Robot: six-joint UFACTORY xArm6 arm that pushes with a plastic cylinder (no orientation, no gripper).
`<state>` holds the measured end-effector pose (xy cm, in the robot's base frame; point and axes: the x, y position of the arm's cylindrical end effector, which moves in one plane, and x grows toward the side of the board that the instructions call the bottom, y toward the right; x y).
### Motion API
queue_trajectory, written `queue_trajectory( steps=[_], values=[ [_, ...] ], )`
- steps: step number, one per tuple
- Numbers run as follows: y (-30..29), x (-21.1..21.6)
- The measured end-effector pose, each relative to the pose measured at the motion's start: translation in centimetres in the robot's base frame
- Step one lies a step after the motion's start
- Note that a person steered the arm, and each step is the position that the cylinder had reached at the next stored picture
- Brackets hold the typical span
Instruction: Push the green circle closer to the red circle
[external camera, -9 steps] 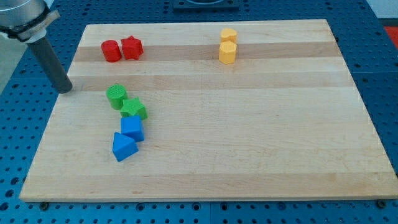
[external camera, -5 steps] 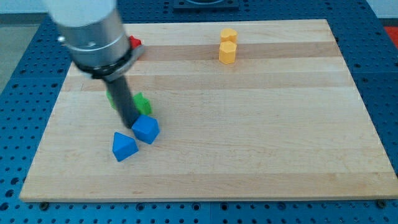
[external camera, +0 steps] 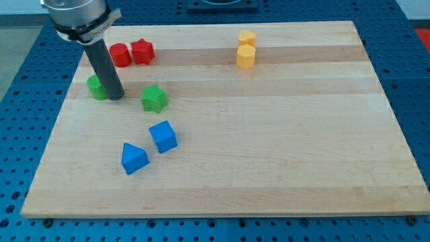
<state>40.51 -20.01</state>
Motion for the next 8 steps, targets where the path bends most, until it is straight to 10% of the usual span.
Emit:
queue_trajectory(
  steps=[2, 4, 6, 8],
  values=[
    [-6.9, 1.0],
    [-8.1, -7.1],
    [-8.2, 2.5],
    [-5.2, -3.7]
  ],
)
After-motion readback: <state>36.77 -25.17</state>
